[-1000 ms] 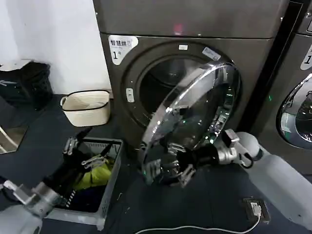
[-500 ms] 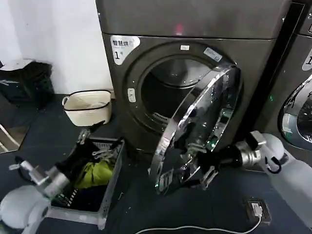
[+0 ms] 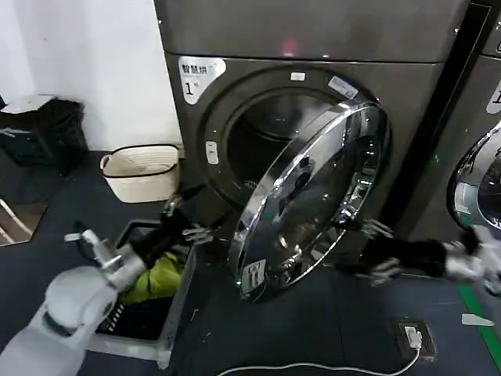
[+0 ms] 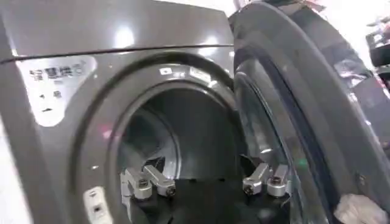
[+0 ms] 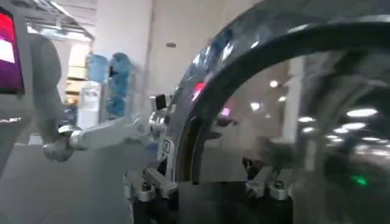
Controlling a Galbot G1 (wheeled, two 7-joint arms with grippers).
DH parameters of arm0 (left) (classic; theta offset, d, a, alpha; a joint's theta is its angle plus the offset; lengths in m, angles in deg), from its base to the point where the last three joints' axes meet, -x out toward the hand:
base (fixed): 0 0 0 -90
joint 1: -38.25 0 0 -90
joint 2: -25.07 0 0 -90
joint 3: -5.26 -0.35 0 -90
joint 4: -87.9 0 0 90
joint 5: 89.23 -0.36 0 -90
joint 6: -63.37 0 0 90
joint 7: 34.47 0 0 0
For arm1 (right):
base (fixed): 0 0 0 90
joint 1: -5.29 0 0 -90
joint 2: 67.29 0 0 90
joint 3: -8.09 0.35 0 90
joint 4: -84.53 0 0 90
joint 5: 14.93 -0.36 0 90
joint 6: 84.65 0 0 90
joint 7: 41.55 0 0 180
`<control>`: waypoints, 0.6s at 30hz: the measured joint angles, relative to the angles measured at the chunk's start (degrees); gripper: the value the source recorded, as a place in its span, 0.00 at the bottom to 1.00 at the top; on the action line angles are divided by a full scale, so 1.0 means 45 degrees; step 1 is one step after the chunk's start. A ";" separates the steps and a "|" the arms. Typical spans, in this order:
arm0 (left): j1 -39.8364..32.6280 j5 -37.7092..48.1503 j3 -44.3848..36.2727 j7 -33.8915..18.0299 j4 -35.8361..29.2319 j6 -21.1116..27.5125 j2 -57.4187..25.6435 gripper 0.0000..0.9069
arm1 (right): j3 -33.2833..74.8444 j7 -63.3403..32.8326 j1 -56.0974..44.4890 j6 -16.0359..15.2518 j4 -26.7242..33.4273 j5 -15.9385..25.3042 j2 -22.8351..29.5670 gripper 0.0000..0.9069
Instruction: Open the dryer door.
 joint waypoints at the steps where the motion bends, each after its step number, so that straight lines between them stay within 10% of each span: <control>1: -0.0259 0.0059 -0.0233 0.0050 0.0117 -0.0019 0.0015 1.00 | 0.0615 -0.0109 -0.0503 0.0063 -0.0152 -0.0073 0.0033 1.00; 18: -0.3258 0.0354 -0.4322 0.0468 0.0760 -0.0540 0.0313 1.00 | 0.9586 -0.2361 -0.8653 0.2947 -0.1673 0.0136 0.3483 1.00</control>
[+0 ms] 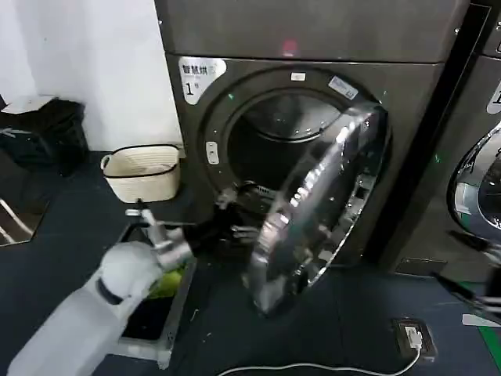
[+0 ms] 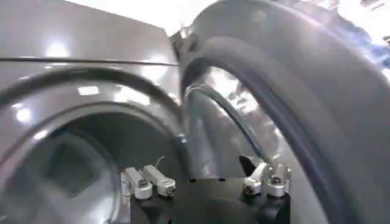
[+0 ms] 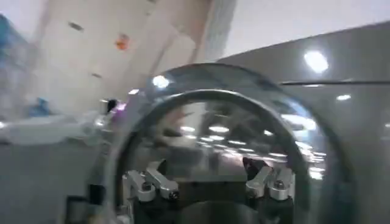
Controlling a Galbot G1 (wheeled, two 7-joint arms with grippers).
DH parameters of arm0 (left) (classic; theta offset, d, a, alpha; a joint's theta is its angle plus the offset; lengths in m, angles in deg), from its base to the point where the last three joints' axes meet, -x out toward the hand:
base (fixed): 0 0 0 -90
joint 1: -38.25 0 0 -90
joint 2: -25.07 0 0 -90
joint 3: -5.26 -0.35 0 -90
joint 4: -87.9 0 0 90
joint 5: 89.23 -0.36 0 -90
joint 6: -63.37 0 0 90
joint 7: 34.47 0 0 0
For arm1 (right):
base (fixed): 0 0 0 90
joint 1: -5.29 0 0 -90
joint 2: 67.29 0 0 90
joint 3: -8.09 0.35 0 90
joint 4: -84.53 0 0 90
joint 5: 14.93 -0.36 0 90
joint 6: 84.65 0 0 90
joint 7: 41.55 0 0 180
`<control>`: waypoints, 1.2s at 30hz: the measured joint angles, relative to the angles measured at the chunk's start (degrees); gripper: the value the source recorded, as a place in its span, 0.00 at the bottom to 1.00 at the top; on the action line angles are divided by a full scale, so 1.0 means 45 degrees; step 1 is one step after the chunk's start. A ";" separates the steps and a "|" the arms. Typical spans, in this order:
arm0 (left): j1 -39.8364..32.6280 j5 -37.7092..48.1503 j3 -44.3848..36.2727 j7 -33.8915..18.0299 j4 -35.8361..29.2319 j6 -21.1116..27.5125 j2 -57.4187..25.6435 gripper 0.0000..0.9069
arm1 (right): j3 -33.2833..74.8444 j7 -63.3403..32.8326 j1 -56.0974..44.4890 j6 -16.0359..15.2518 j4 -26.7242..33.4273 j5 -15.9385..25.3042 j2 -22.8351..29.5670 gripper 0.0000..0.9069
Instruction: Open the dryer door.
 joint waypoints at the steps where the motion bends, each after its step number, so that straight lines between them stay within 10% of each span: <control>1: -0.0115 -0.0001 -0.0259 0.0001 0.0049 -0.0027 0.0083 1.00 | 0.0354 -0.0254 -0.0299 0.0229 0.0023 0.0260 0.0319 1.00; 12: -0.1729 -0.0382 -0.2756 -0.0222 0.1410 -0.0331 0.1644 1.00 | 0.3931 -0.5237 -0.2165 0.1376 0.0532 0.3788 0.4381 1.00; 36: -0.3287 -0.1764 -0.5635 -0.0974 0.5493 -0.0500 0.6729 1.00 | 0.8528 -1.7369 -0.0999 -0.3986 0.1108 0.8554 0.8856 1.00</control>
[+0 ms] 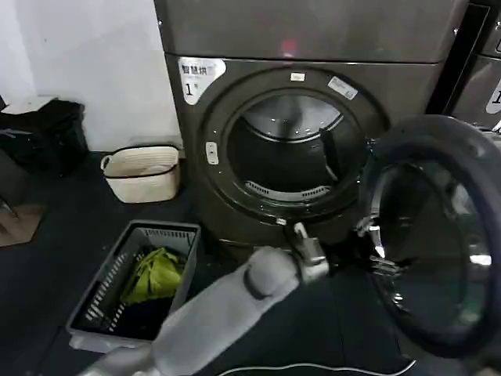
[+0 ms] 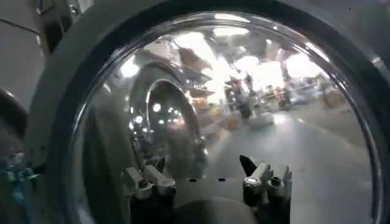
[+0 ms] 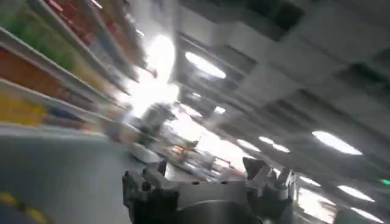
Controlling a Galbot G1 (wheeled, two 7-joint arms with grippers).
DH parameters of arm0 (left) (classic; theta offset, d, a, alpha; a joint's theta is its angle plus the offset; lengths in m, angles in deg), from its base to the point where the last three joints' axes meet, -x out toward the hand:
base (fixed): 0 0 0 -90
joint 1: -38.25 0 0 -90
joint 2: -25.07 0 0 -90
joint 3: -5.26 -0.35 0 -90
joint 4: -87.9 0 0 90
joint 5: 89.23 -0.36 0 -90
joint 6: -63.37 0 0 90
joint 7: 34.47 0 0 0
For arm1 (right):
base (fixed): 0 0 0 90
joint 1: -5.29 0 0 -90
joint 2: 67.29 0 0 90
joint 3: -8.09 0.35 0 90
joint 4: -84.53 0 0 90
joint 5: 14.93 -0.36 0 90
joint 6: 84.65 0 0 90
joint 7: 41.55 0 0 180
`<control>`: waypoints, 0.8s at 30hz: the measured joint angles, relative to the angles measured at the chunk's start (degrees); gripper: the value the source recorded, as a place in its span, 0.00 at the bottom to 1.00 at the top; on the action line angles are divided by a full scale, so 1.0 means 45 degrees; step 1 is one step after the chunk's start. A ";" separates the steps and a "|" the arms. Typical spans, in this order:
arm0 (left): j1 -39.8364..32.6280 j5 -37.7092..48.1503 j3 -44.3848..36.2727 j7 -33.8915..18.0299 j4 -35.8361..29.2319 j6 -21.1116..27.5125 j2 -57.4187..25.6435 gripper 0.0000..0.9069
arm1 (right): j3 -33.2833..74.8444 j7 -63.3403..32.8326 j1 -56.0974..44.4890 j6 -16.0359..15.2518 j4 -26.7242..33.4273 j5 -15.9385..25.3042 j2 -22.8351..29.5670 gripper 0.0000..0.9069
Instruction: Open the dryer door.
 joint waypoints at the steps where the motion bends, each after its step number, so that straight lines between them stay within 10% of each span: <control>1: -0.0049 -0.0007 -0.0046 0.0001 0.0176 -0.0030 0.0185 1.00 | 0.0085 -0.0178 0.0000 0.0000 0.0014 -0.0003 0.0002 1.00; 16: -0.0802 -0.0210 0.0129 -0.0179 0.2870 -0.0203 0.1813 1.00 | 0.0530 -0.0601 -0.0011 0.0556 -0.0450 -0.0081 -0.0002 1.00; 24: -0.0713 -0.0521 0.0253 -0.1112 0.2799 0.1493 0.1812 1.00 | 0.0506 -0.0580 0.0072 0.0540 -0.0681 -0.0021 -0.0002 1.00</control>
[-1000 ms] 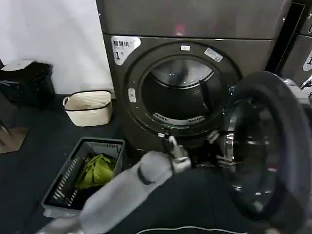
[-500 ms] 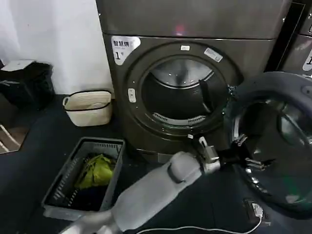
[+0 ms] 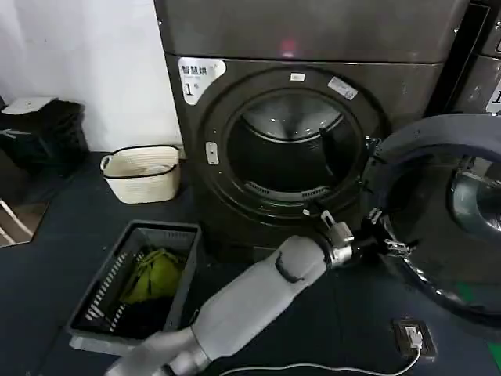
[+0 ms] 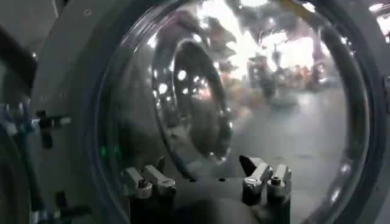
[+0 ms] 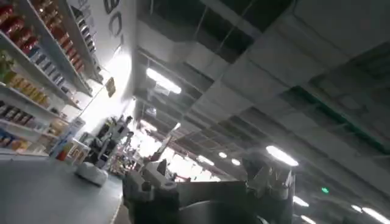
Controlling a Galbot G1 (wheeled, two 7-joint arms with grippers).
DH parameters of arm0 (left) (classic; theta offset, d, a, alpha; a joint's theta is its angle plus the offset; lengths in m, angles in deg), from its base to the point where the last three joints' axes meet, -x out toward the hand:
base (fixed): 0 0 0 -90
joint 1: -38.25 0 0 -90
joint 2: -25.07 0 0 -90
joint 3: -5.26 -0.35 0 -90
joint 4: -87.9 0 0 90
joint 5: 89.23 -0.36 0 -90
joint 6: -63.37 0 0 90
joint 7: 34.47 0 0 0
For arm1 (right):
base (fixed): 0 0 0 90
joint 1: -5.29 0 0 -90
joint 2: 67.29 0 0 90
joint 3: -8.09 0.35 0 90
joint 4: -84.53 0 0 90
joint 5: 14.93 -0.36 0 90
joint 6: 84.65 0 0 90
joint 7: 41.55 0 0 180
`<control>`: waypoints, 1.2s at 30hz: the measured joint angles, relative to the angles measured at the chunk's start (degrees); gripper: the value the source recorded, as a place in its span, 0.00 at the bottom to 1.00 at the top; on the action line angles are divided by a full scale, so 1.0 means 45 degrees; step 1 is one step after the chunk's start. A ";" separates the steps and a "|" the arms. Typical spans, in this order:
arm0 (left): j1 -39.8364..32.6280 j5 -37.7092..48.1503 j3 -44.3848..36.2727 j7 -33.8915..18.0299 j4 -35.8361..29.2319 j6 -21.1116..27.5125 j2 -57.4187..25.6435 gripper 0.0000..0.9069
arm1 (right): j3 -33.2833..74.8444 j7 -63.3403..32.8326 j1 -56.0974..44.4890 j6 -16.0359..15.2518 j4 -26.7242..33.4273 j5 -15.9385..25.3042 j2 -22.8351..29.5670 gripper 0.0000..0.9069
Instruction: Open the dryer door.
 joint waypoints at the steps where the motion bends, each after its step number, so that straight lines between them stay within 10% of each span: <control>1: 0.0046 0.0039 0.0006 -0.0069 -0.0104 0.0263 0.0000 1.00 | -0.0006 0.0001 0.0010 -0.0004 -0.0002 0.0008 0.0000 1.00; 13: 0.1138 0.1964 0.0459 -0.0172 -0.4491 0.2810 -0.0186 1.00 | -0.0721 0.0241 0.0125 -0.0231 0.0083 -0.0481 -0.0001 1.00; 24: 0.3567 0.4522 0.3025 -0.2486 -0.9919 0.4926 -0.6861 1.00 | -0.1760 0.0284 0.0338 -0.0645 0.0256 -0.0663 0.0000 1.00; 36: 0.8942 0.9833 1.0029 -0.6893 -1.2752 0.7177 -1.2328 1.00 | -0.2524 0.0455 0.0729 -0.0484 0.0255 -0.0647 -0.0528 1.00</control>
